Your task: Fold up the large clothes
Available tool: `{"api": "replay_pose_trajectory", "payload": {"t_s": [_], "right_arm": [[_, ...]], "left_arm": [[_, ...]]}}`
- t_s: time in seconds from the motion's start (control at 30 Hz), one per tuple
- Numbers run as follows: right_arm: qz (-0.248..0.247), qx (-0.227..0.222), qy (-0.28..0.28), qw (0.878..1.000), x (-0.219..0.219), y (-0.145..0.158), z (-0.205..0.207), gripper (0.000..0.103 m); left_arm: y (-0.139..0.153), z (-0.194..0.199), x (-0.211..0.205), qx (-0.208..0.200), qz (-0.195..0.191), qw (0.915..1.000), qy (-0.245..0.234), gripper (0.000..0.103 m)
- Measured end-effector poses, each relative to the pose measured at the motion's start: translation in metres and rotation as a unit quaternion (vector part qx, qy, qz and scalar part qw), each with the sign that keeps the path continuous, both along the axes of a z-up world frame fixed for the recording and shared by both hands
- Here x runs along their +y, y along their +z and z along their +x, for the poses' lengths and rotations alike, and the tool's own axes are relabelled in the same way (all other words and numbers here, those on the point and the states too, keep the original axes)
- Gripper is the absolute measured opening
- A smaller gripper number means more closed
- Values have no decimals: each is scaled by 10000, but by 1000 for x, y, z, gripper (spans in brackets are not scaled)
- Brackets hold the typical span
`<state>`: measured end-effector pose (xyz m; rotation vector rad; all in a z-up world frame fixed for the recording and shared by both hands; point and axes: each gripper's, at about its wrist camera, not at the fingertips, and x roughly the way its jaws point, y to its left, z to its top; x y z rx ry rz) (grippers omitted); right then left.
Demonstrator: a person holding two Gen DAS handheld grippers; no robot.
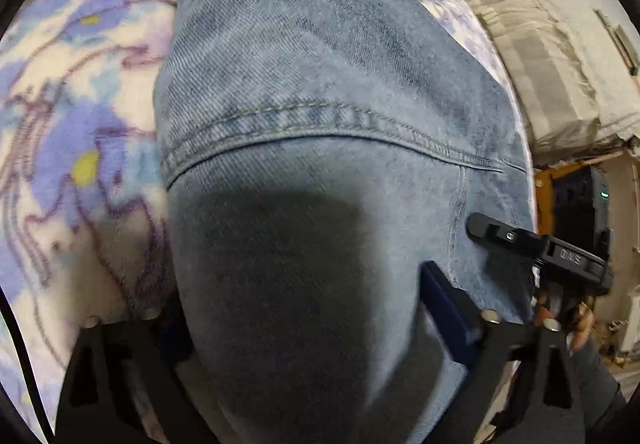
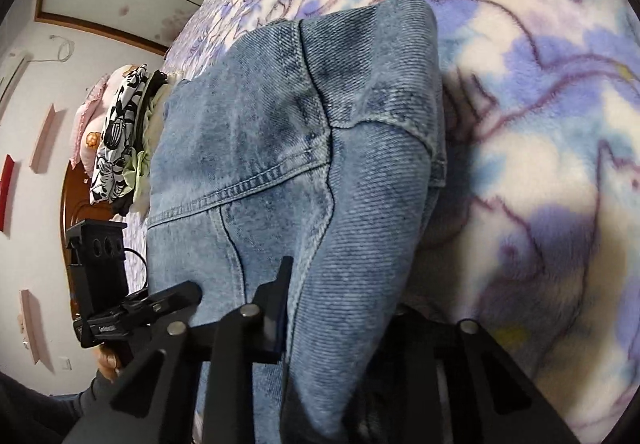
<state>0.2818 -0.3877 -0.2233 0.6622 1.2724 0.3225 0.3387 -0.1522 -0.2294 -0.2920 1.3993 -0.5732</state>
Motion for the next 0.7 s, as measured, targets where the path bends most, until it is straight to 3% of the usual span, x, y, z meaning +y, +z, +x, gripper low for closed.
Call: {"api": "replay_pose_trajectory", "payload": {"t_s": [0.3,0.47,0.7], "right_arm": [[-472,-313,-167,9983,28,49,-9,18],[-480,-372,-215,9979,51,76,-20,17],[-250,-387,-319,9984,82,114,-46,17]], "left_arm": [[50,-9,-20,-384,331,9987,-91,49],[91,-15,-21,-572,481,9967,-326,46],[145,-21,15,-579,489,9958,-512,45]]}}
